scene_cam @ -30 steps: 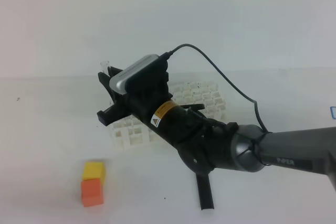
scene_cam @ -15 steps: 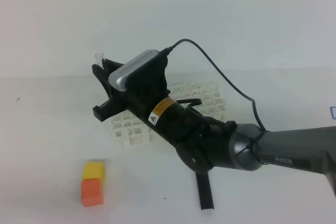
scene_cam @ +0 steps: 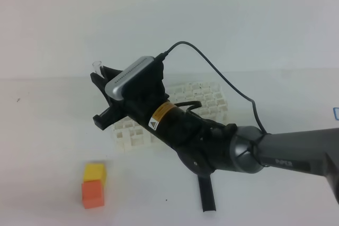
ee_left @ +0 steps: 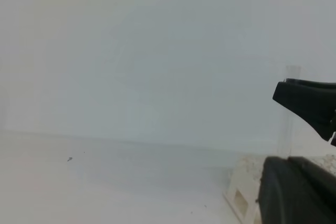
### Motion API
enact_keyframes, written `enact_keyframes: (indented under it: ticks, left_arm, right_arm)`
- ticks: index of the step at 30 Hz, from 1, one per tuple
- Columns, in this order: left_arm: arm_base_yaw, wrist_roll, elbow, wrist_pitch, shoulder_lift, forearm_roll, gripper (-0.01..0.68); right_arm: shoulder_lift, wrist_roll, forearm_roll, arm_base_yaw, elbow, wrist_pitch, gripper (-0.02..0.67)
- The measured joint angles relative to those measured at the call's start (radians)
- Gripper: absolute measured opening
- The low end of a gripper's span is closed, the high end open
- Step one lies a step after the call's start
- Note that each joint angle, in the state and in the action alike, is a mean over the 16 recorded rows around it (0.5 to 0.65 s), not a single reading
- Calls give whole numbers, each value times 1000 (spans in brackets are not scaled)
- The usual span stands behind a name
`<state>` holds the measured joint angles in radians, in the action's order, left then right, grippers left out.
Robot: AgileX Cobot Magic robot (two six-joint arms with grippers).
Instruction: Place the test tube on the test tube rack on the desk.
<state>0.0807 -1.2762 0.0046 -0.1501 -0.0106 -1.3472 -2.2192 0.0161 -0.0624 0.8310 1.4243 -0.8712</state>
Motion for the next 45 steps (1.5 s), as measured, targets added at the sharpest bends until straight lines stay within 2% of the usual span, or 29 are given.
enact_keyframes:
  ticks: [27, 45]
  left_arm:
    - [0, 4, 2, 0, 0, -1, -1]
    - [0, 2, 4, 0, -1, -2, -1]
  right_arm:
    - [-76, 18, -56, 0, 61, 2, 132]
    - [-81, 23, -40, 0, 69, 16, 191]
